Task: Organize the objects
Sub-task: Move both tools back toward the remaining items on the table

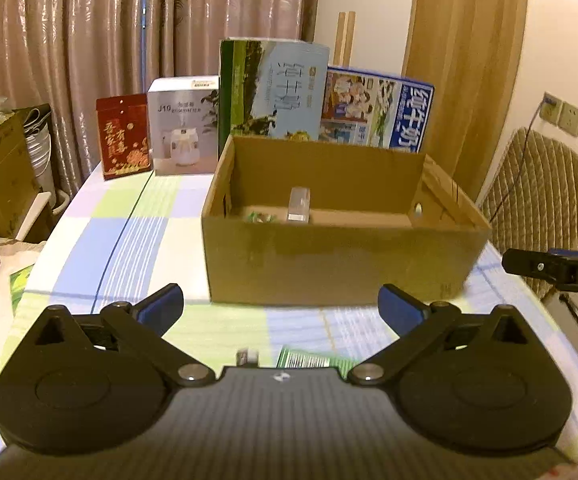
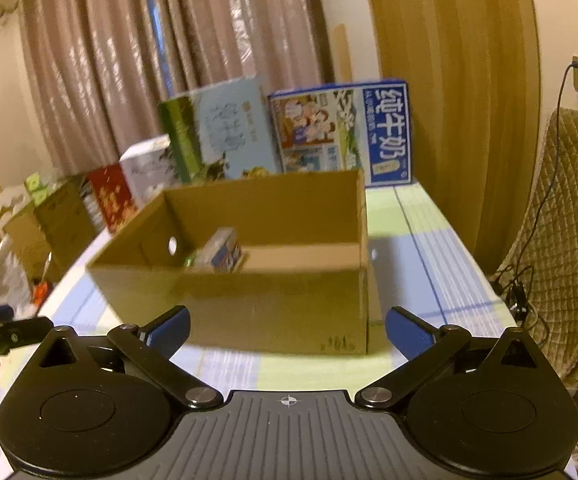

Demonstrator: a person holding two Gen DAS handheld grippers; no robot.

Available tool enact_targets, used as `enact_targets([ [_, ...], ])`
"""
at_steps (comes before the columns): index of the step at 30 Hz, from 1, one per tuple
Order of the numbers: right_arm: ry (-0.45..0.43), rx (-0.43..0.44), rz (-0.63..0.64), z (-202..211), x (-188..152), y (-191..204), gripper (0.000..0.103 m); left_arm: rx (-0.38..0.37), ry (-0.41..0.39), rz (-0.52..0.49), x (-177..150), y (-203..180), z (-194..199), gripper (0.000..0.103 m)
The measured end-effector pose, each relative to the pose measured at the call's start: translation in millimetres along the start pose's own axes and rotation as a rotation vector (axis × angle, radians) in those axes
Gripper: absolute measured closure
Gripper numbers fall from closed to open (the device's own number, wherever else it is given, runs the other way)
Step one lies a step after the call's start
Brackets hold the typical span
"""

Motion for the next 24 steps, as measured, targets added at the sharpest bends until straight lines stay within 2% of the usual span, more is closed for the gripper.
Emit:
enact_targets([
  [8,0.082,0.0,0.027,20.2,-53.5,-2.9,0.002,0.019,0.046,-0.042,-53.1,0.4,21.2,0.001],
  [12,0.125,0.014,0.045,21.7,-73.5,4.0,0.002,0.018,0.082,-0.031,-76.8,1.2,26.9,0.001],
  [18,0.153,0.039,0.084,19.7,-88.1,16.1,0.002,0.012,0.124,-0.002,-102.4,3.3,29.8,0.001],
  [24,0.15,0.05,0.11,17.6,-88.4,25.5,0.002,0.022,0.134,0.02,-106.5,7.9,26.2,0.001],
])
Point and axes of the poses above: each gripper's, at about its wrist camera, not at the fingertips, and z roughly against the way its jaws point, y to its left, x to its top, the point moved 6 cm from there along -z, roughly the way its jaws point, and after that the axes turned 5 degrees about -x, right-handed, at the moved point
